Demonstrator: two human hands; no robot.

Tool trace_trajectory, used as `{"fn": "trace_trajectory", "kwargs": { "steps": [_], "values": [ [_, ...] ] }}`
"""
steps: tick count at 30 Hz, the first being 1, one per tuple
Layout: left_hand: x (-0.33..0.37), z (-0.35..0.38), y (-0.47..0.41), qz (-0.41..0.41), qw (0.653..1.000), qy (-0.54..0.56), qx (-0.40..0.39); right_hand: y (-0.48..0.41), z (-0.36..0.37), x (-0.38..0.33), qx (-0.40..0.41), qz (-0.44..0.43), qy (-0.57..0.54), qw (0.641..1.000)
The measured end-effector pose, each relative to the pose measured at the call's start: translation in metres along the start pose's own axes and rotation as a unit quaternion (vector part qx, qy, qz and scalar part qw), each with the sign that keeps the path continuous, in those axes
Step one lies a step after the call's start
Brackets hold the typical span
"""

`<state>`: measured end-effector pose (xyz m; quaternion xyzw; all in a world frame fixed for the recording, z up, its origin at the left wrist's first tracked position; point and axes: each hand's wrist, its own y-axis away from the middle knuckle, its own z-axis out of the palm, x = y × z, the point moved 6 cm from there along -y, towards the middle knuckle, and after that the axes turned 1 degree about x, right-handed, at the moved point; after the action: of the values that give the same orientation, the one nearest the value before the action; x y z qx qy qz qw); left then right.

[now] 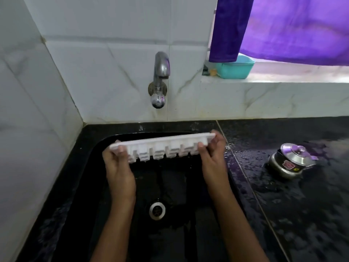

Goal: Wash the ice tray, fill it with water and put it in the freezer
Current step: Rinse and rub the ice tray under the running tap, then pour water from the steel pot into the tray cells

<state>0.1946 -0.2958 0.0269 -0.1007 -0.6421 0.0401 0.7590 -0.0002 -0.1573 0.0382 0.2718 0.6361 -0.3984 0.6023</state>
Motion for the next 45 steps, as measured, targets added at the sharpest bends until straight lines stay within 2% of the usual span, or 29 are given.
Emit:
{"fn": "trace_trajectory", "kwargs": {
  "steps": [1, 3, 4, 5, 6, 7, 8, 9, 10, 11, 12, 14, 17, 19, 20, 22, 23, 27, 31, 35, 39, 43, 45],
  "values": [
    [0.029, -0.003, 0.003, 0.067, 0.997, -0.032, 0.000, 0.003, -0.007, -0.031, 0.017, -0.069, 0.052, 0.996],
    [0.074, -0.006, 0.009, 0.178, 0.983, -0.049, -0.003, 0.015, -0.021, -0.080, 0.094, -0.196, 0.146, 0.965],
    [0.079, -0.006, 0.008, 0.202, 0.977, -0.074, 0.004, 0.022, -0.023, -0.088, 0.133, -0.237, 0.178, 0.946],
    [0.075, -0.006, 0.004, 0.188, 0.974, -0.128, 0.008, 0.025, -0.021, -0.085, 0.155, -0.241, 0.218, 0.933],
    [0.048, -0.003, -0.008, 0.121, 0.966, -0.227, -0.020, 0.020, -0.016, -0.065, 0.135, -0.184, 0.285, 0.931],
    [0.007, -0.001, -0.017, -0.009, 0.929, -0.358, -0.096, 0.013, -0.007, -0.028, 0.057, -0.051, 0.377, 0.923],
    [-0.035, -0.006, -0.015, -0.138, 0.853, -0.462, -0.200, 0.016, -0.004, 0.016, -0.051, 0.112, 0.472, 0.873],
    [-0.064, -0.016, -0.007, -0.225, 0.782, -0.511, -0.277, 0.027, -0.007, 0.042, -0.123, 0.232, 0.517, 0.814],
    [-0.078, -0.022, -0.004, -0.255, 0.752, -0.533, -0.294, 0.030, -0.014, 0.053, -0.130, 0.271, 0.526, 0.795],
    [-0.079, -0.022, -0.004, -0.252, 0.760, -0.532, -0.274, 0.027, -0.020, 0.052, -0.097, 0.254, 0.514, 0.813],
    [-0.071, -0.018, -0.004, -0.227, 0.787, -0.522, -0.236, 0.023, -0.023, 0.043, -0.051, 0.219, 0.492, 0.841],
    [-0.040, 0.002, 0.005, -0.164, 0.839, -0.485, -0.188, 0.018, -0.031, 0.021, -0.004, 0.162, 0.458, 0.874],
    [0.005, 0.034, 0.023, -0.122, 0.940, -0.291, -0.128, 0.013, -0.049, 0.000, 0.008, 0.130, 0.292, 0.947],
    [0.025, 0.055, 0.041, -0.129, 0.978, -0.126, -0.103, 0.017, -0.072, -0.014, 0.015, 0.127, 0.120, 0.984],
    [0.030, 0.066, 0.054, -0.156, 0.983, -0.032, -0.095, 0.021, -0.088, -0.020, 0.029, 0.133, 0.022, 0.990],
    [0.034, 0.085, 0.083, -0.205, 0.968, 0.107, -0.094, 0.031, -0.124, -0.026, 0.048, 0.137, -0.134, 0.980],
    [0.035, 0.095, 0.100, -0.212, 0.963, 0.132, -0.100, 0.036, -0.149, -0.029, 0.058, 0.121, -0.165, 0.977],
    [0.016, 0.131, 0.171, -0.181, 0.961, 0.144, -0.150, 0.058, -0.253, -0.022, 0.108, 0.089, -0.115, 0.983],
    [-0.016, 0.169, 0.254, -0.113, 0.954, 0.015, -0.278, 0.065, -0.345, 0.012, 0.099, 0.132, -0.046, 0.985],
    [-0.048, 0.195, 0.310, -0.093, 0.911, -0.137, -0.377, 0.061, -0.401, 0.039, 0.042, 0.152, 0.069, 0.985],
    [-0.049, 0.212, 0.328, -0.031, 0.864, -0.321, -0.386, 0.055, -0.415, 0.045, -0.024, 0.121, 0.195, 0.973],
    [-0.050, 0.218, 0.331, 0.006, 0.841, -0.403, -0.361, 0.041, -0.413, 0.047, -0.040, 0.089, 0.338, 0.936],
    [-0.055, 0.218, 0.331, 0.016, 0.831, -0.425, -0.359, 0.024, -0.404, 0.041, -0.051, 0.064, 0.346, 0.935]
  ]
}}
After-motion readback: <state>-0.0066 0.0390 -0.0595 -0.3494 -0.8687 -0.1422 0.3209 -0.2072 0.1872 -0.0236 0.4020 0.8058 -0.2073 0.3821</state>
